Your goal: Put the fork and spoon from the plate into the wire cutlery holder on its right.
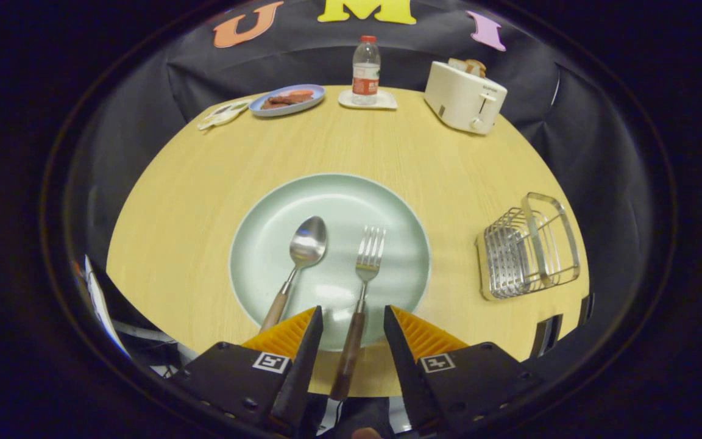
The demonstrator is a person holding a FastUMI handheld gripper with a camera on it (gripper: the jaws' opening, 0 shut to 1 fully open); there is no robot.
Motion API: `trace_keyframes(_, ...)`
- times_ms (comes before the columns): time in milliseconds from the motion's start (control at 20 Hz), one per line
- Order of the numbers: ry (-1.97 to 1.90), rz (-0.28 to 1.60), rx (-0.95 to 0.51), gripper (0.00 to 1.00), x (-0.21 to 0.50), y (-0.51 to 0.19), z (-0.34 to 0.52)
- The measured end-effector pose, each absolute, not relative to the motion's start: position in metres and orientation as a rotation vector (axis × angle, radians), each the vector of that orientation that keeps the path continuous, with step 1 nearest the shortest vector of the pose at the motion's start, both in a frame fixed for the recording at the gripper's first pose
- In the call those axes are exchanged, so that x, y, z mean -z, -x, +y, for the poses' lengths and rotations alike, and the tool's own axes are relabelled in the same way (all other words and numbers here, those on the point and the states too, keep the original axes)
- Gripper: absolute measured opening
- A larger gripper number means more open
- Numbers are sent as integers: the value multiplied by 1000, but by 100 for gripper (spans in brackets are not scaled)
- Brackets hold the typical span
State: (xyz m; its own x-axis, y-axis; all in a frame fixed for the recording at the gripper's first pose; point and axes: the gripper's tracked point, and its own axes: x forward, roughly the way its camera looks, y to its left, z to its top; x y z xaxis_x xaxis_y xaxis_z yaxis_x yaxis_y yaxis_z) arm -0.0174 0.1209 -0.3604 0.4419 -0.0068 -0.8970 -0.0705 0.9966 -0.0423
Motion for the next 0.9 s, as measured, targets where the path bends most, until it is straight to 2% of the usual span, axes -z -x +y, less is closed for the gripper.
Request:
trace_keyframes(250, 25, 1170, 20, 23, 368, 12, 116)
trace_keyframes(400, 16, 1208, 36, 18, 364, 12, 114)
trace_keyframes(450, 19, 1210, 31, 10, 362, 11, 113)
trace_keyframes(550, 41, 1227, 15, 10, 367, 11, 111)
trace_keyframes(650, 66, 1242, 1, 1, 362, 11, 108)
trace_keyframes(900, 47, 1264, -56, 1, 318, 18, 103)
